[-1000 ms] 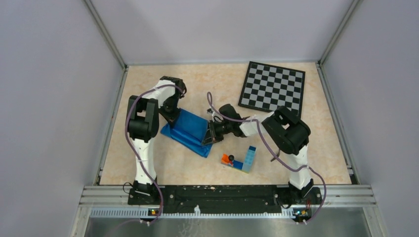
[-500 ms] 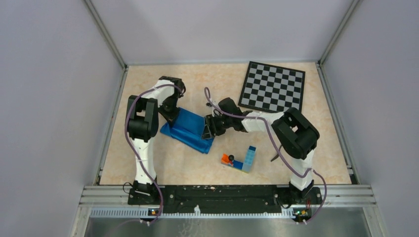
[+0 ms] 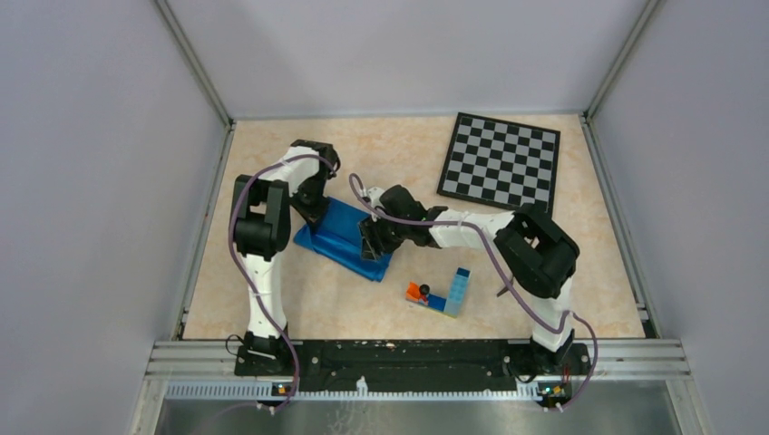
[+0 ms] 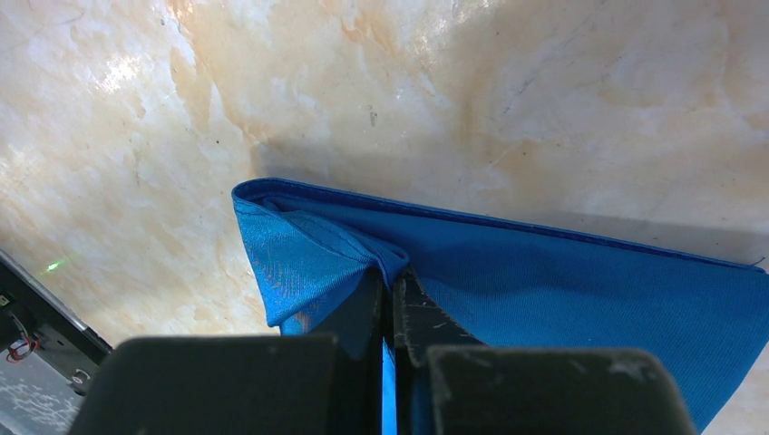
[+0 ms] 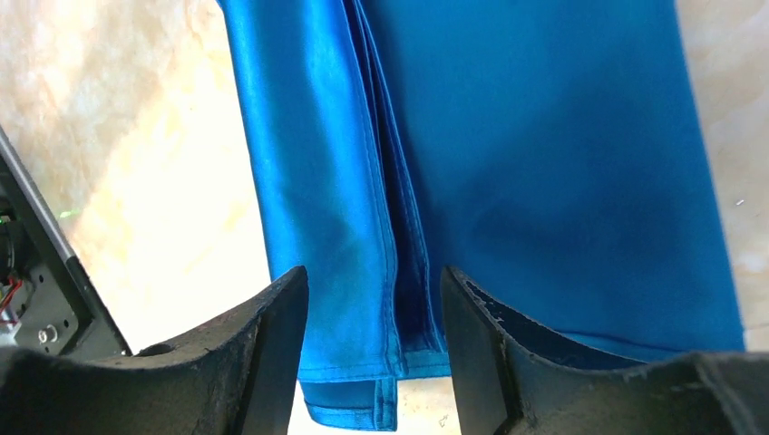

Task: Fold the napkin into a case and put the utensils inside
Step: Fold the lower triangle-folded napkin at the center of the board, then smooth out the 2/3-rectangle-folded napkin at the center of the board.

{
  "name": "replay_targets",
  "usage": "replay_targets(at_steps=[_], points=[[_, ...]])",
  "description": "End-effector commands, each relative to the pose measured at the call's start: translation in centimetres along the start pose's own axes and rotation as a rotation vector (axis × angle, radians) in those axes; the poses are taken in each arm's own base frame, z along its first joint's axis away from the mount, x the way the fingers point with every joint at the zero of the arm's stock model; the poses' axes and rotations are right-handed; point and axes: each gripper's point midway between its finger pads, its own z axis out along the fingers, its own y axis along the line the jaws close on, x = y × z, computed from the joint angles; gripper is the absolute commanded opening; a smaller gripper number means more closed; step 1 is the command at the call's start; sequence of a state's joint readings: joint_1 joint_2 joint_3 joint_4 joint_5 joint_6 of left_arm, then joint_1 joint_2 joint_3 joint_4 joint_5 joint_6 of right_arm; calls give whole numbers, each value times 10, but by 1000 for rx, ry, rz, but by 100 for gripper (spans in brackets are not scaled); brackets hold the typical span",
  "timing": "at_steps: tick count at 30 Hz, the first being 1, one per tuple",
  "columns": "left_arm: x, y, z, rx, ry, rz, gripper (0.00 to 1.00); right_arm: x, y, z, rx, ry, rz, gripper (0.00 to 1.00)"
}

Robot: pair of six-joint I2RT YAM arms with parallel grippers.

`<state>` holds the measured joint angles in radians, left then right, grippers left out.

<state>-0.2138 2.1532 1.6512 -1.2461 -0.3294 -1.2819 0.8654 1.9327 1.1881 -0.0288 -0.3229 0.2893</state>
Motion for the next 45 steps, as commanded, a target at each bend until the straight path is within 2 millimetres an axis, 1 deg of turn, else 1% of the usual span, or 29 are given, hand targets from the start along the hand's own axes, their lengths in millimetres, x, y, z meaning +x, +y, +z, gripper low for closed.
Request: replay_targets(at_steps=[1, 3, 5, 6, 7, 8, 9, 10, 15, 16, 19, 20, 22, 23, 24, 25, 28, 30, 32, 33, 34, 35, 36, 37, 39, 41, 42, 44, 45], points=[[-7, -6, 6, 25, -12, -18, 0, -40, 5, -8, 52, -86, -73, 55], [-7, -7, 6, 29, -8, -18, 0, -45, 14, -8, 23, -103, -68, 55], [-7, -8, 7, 33, -4, -16, 0, -50, 34, -4, -87, -129, -33, 50], [-7, -8, 8, 35, -2, -15, 0, -49, 43, -1, -146, -127, -8, 41], [-6, -8, 8, 38, 2, -16, 0, -48, 50, 4, -198, -127, 11, 29], [-6, -8, 8, 38, 3, -16, 0, -46, 54, 10, -234, -118, 38, 15], [-6, -8, 8, 41, 6, -18, 0, -42, 54, 17, -254, -103, 56, 5], [-5, -9, 8, 46, 8, -18, 0, -37, 52, 26, -260, -85, 74, 0], [-6, -11, 5, 81, 12, -23, 0, -21, 34, 39, -195, -69, 87, 0], [-6, -12, 4, 92, 17, -25, 2, -18, 30, 42, -179, -59, 89, 0], [-5, -19, -3, 153, 42, -12, 13, -7, 19, 48, -138, -38, 97, 0], [-7, -22, -9, 186, 41, 3, 21, -5, 17, 49, -131, -35, 97, 0], [-12, -26, -23, 247, 25, 23, 45, 0, 14, 52, -123, -24, 100, 0], [-16, -26, -31, 276, 11, 33, 58, 1, 14, 52, -123, -20, 100, 0], [-18, -25, -40, 301, -1, 37, 67, 2, 14, 53, -125, -21, 100, 0], [-22, -24, -50, 330, -13, 45, 73, 3, 13, 53, -124, -20, 102, 0], [-32, -20, -81, 425, -52, 79, 84, 4, 13, 54, -123, -17, 104, 0], [-38, -12, -103, 489, -80, 111, 88, 4, 12, 54, -123, -16, 104, 0], [-43, -2, -117, 555, -102, 153, 90, 6, 13, 54, -124, -12, 102, 0], [-43, 2, -121, 603, -105, 190, 90, 6, 12, 53, -122, -10, 102, 0], [-41, 5, -123, 653, -99, 217, 90, 6, 12, 53, -121, -10, 101, 0], [-37, 9, -121, 715, -81, 242, 87, 6, 11, 53, -119, -10, 102, 0], [-30, 11, -121, 803, -47, 272, 81, 6, 11, 53, -120, -11, 102, 0], [-25, 14, -119, 885, -26, 287, 73, 5, 12, 52, -124, -12, 102, 0], [-18, 23, -108, 1026, 4, 279, 46, 4, 13, 52, -130, -12, 103, 0], [-13, 32, -102, 1124, 5, 270, 23, 2, 13, 51, -130, -13, 100, 0], [-13, 33, -100, 1160, -14, 278, 16, 1, 13, 51, -128, -14, 96, 0], [-10, 35, -89, 1170, -31, 297, 0, 0, 12, 50, -125, -16, 92, 0], [-9, 35, -85, 1182, -29, 304, 0, 0, 13, 50, -125, -14, 91, 0]])
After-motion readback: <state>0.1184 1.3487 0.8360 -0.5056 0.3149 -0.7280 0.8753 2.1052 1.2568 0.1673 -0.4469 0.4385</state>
